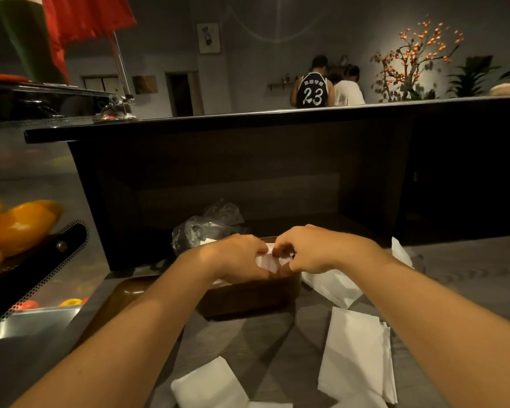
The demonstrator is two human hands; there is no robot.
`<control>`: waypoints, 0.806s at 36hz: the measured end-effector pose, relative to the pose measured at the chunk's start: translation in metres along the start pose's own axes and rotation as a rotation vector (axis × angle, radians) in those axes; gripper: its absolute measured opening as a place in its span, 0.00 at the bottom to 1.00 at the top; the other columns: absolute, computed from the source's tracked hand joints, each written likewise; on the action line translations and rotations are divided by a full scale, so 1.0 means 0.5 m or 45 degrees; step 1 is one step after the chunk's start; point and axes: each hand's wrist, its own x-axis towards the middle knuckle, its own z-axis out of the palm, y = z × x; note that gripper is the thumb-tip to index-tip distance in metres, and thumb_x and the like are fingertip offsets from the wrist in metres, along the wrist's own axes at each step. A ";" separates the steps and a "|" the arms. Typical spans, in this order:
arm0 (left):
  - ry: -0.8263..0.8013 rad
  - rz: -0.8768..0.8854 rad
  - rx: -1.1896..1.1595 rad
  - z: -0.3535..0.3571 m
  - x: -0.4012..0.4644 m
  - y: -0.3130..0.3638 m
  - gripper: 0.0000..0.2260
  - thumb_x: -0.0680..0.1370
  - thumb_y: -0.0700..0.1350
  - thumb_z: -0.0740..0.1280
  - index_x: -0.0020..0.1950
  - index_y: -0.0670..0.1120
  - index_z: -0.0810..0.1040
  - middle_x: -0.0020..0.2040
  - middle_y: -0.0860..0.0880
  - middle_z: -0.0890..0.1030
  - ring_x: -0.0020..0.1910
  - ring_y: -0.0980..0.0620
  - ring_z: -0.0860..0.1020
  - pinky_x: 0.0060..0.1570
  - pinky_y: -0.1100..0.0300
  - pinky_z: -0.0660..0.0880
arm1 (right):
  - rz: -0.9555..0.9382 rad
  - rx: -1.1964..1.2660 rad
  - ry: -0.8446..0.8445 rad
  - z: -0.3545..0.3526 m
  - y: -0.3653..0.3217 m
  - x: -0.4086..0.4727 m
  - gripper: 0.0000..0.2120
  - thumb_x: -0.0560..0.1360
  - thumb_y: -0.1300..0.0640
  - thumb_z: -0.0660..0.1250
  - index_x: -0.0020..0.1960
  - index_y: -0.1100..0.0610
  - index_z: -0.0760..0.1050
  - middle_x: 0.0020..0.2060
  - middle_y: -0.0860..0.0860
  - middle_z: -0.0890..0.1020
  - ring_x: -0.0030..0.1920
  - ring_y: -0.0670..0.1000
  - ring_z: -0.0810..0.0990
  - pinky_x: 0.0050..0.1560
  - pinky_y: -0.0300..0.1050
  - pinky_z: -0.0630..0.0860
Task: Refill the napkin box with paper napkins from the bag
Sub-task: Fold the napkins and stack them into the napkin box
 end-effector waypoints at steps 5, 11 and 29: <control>0.252 -0.015 -0.220 0.002 -0.020 -0.011 0.21 0.80 0.57 0.67 0.71 0.51 0.74 0.64 0.53 0.78 0.60 0.55 0.76 0.61 0.57 0.75 | -0.032 0.235 0.287 -0.014 0.021 -0.031 0.05 0.77 0.53 0.73 0.49 0.43 0.82 0.52 0.42 0.81 0.54 0.45 0.79 0.57 0.45 0.79; 0.663 0.011 -0.375 -0.003 -0.056 0.004 0.16 0.86 0.41 0.54 0.68 0.51 0.76 0.65 0.53 0.79 0.49 0.59 0.78 0.46 0.70 0.71 | 0.019 0.454 0.561 -0.037 0.026 -0.079 0.05 0.79 0.50 0.70 0.47 0.50 0.83 0.45 0.46 0.84 0.49 0.46 0.82 0.53 0.47 0.80; 0.123 0.100 -0.218 0.172 -0.160 0.197 0.16 0.76 0.58 0.72 0.60 0.53 0.76 0.53 0.54 0.79 0.50 0.54 0.78 0.54 0.55 0.80 | 0.451 -0.057 -0.024 0.081 0.078 -0.269 0.20 0.74 0.40 0.72 0.59 0.52 0.76 0.53 0.51 0.80 0.52 0.53 0.79 0.59 0.52 0.79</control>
